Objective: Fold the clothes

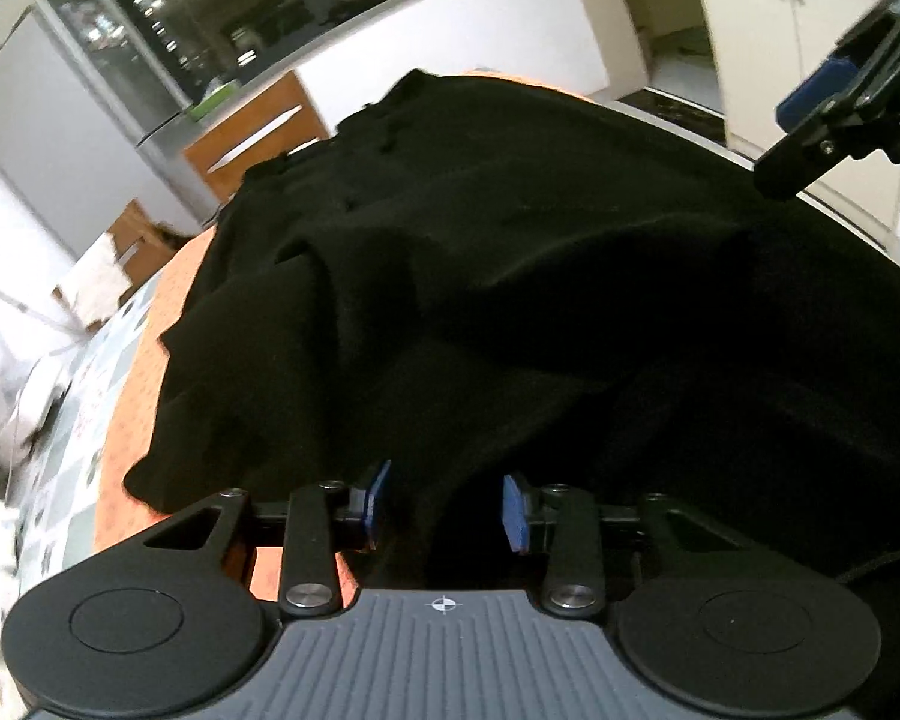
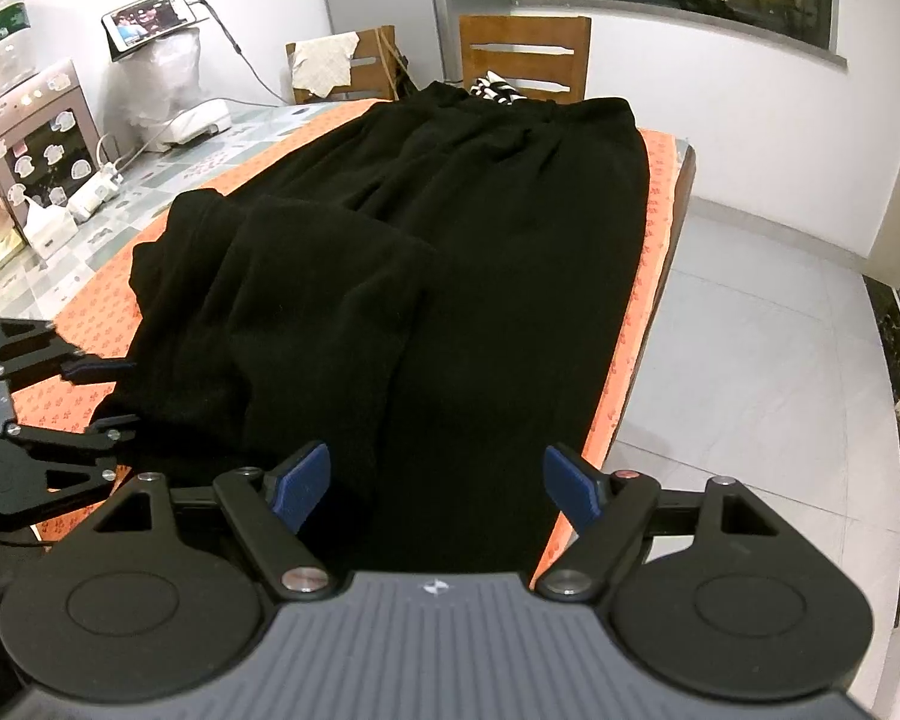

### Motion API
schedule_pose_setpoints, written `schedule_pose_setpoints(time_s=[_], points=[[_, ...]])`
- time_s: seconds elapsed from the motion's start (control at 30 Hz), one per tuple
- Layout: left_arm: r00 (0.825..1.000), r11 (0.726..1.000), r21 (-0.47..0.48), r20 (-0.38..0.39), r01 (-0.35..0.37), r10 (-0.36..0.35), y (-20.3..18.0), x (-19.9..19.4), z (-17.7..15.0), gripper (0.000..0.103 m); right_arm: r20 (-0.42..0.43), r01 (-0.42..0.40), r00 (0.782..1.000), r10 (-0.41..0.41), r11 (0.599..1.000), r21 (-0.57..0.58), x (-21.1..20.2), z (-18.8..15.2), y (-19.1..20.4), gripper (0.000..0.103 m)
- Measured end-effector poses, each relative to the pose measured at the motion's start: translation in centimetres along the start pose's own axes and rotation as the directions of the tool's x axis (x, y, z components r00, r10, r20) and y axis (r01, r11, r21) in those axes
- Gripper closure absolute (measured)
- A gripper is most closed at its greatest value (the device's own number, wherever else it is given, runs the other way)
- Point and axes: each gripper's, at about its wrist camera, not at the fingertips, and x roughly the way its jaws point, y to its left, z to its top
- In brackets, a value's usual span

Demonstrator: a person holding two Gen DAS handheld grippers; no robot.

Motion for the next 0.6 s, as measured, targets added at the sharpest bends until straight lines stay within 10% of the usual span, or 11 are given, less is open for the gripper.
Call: schedule_pose_setpoints(time_s=[0.1,0.17,0.6], points=[[1.000,1.000,0.012,0.000,-0.004,0.004,-0.4,1.0,0.3,0.066,-0.002,-0.003,1.000,0.003,1.000,-0.001,0.1,-0.1,-0.1,0.020],[1.000,0.999,-0.024,0.002,-0.021,0.021,-0.1,1.1,0.3,0.088,0.000,-0.008,1.000,0.008,1.000,-0.002,0.2,-0.1,-0.1,0.020],[0.986,0.955,-0.248,-0.077,-0.163,0.148,2.8,-0.9,2.5,0.089,-0.036,-0.144,0.989,0.144,0.990,-0.004,2.7,-0.2,0.4,0.019]])
